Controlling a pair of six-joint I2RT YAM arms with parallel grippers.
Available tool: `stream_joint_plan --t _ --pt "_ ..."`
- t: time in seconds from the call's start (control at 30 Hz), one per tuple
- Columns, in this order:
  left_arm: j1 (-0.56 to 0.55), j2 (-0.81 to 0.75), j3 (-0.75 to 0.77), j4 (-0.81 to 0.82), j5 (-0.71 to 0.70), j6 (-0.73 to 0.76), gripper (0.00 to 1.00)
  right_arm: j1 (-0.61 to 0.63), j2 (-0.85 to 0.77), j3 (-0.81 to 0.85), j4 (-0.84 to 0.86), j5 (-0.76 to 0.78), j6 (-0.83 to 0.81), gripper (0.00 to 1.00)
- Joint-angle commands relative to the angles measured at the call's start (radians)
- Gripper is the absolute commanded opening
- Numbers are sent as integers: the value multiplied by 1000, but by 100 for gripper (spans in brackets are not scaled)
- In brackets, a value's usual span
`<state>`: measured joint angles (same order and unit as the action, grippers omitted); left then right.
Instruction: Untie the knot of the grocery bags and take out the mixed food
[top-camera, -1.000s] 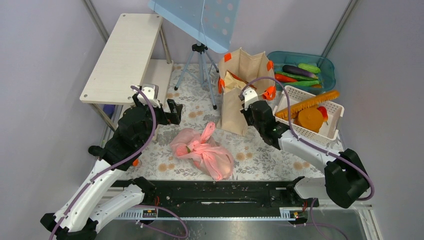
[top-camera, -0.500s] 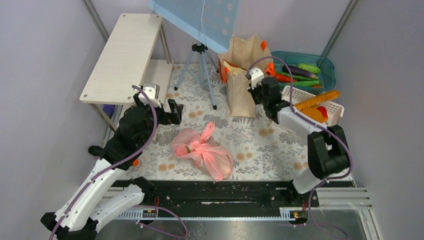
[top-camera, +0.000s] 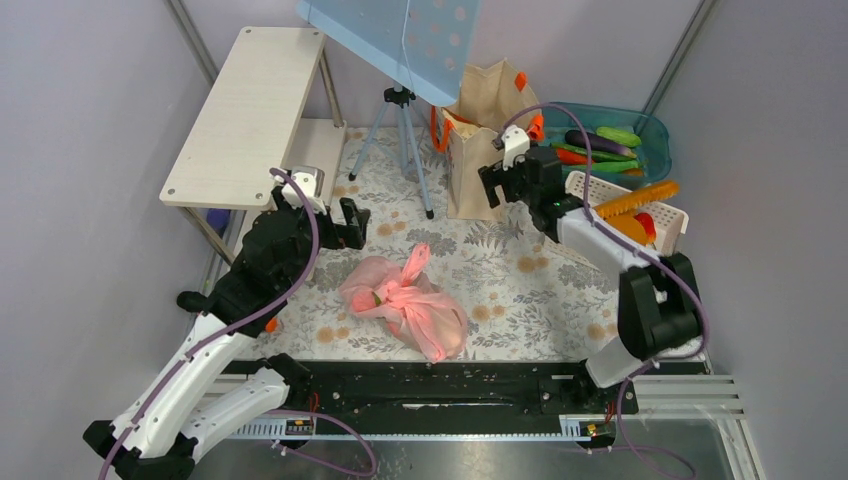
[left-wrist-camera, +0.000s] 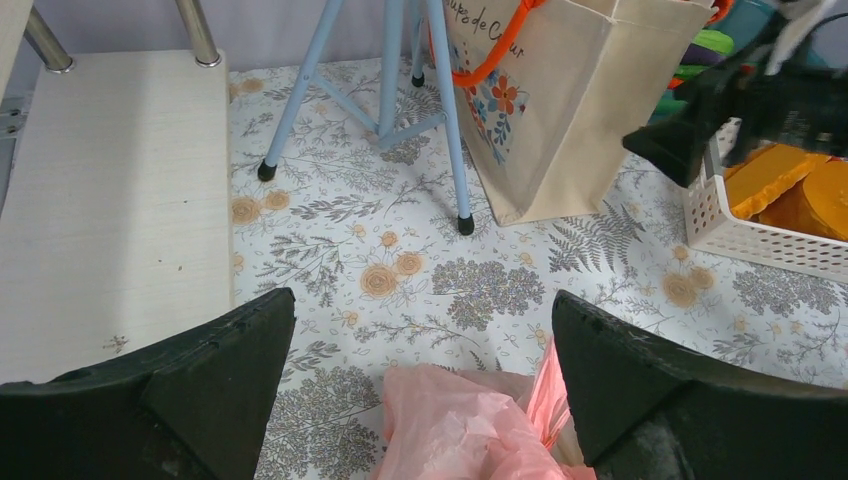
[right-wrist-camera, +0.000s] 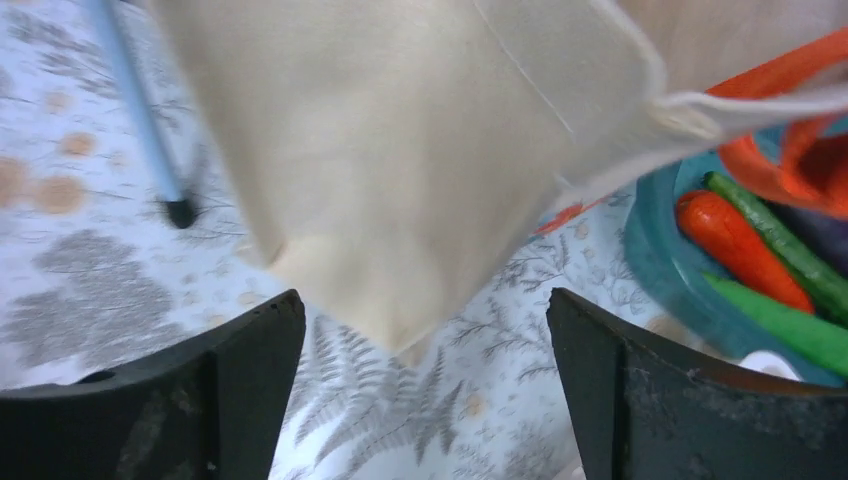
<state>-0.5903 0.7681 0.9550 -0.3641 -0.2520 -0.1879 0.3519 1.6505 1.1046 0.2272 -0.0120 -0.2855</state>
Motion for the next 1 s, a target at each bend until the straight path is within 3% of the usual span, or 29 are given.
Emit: stream_joint_plan --t 0.0,0.17,0.37,0.5,0.7,0.97 --pt "4 11 23 27 46 -4 99 0 -246 -61 -67 -138 164 99" --pt "3 39 38 8 98 -18 99 22 -458 -167 -208 -240 395 99" --pt "4 118 73 -41 179 -21 99 225 -649 -286 -339 -365 373 99" --pt "4 146 78 -47 201 -24 99 323 -716 -371 -271 -441 424 99" --pt "3 171 79 -55 183 -17 99 456 -673 -414 -222 -362 422 99" --pt "4 214 84 -59 195 -18 99 629 -537 -327 -249 -177 355 97"
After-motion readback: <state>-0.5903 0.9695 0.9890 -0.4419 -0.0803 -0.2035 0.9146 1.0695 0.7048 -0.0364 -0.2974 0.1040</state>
